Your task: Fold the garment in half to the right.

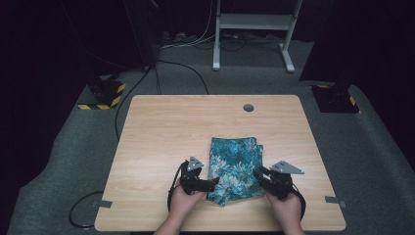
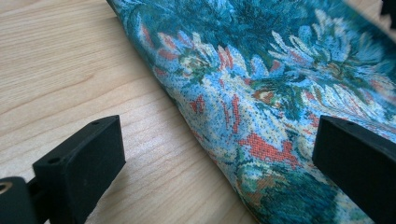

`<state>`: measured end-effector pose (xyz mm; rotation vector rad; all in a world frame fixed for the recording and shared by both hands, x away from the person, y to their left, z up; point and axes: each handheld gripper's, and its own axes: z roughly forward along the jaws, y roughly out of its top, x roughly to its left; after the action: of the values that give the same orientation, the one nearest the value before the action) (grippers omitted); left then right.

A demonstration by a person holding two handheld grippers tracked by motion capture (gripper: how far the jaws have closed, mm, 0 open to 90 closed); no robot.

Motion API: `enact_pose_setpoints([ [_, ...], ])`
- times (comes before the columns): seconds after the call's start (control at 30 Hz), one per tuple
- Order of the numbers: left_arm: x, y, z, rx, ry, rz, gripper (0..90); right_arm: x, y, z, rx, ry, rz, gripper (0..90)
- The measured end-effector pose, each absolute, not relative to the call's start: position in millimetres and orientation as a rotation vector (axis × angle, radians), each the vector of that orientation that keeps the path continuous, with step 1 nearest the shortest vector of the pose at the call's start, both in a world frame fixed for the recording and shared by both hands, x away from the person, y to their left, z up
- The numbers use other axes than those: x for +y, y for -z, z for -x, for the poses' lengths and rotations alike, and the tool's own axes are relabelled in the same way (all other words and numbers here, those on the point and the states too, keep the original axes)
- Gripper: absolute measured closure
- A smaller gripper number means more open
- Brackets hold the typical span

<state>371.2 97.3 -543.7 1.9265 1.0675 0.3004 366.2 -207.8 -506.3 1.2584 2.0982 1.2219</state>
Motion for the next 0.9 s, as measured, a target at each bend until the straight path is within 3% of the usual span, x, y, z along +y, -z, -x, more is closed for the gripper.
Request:
enact_pose_setpoints([
  [0.37,98,544,-370,1.058,-0.294,-1.917,2.6,-203,522,-434,2.085,-1.156,-1.382,53.5],
  [0.53,98,544,-370,1.057,-0.292,-1.918,2.6,-191,529,-446,2.159,-1.142,-1.335,63.2],
  [0.63,98,544,-370,1.055,-0.291,-1.918,2.6,-187,530,-447,2.184,-1.11,-1.318,80.8],
  [0.7,98,544,-370,1.052,-0.29,-1.918,2.6,-187,529,-446,2.19,-1.1,-1.308,87.6],
  [0.9,98,544,-368,1.038,-0.305,-1.914,2.5,-187,510,-432,2.156,-1.138,-1.249,87.8],
])
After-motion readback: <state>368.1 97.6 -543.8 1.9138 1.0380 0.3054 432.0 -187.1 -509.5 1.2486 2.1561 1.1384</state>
